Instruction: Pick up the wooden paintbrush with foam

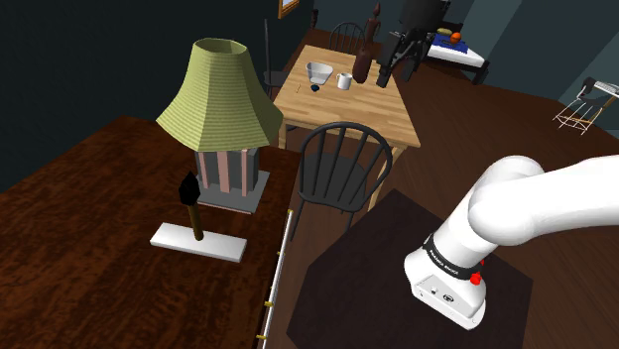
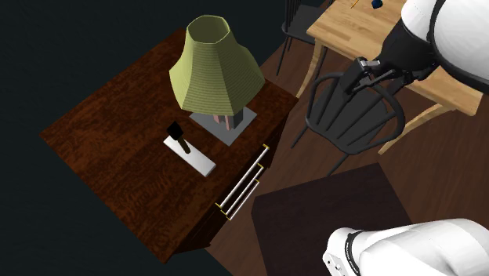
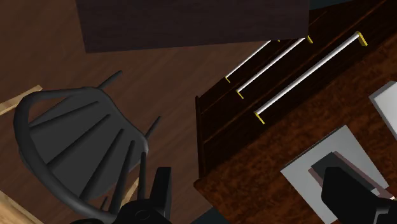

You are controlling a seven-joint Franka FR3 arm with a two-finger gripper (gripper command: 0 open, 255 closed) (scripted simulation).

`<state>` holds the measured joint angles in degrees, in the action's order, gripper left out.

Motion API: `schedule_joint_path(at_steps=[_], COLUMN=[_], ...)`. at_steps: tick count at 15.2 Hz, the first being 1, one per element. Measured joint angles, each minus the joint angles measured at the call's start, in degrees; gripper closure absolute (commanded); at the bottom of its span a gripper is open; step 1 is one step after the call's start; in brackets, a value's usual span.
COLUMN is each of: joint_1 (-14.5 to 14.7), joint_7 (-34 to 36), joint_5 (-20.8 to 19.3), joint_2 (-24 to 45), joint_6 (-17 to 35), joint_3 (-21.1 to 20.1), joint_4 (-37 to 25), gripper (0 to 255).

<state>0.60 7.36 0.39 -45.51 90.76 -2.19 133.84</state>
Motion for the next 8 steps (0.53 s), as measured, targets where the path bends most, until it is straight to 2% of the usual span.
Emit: schedule_joint_path(at_steps=[2,8], joint_1=[0.2,2.6], joint_7=[0.5,5.5], joint_5=[0.3,3.7], joint_2=[0.3,6.9], joint_6=[0.3,4.7], joint_3=[-0.5,-6.4], joint_4=[0.0,-1.5], gripper=[0,0])
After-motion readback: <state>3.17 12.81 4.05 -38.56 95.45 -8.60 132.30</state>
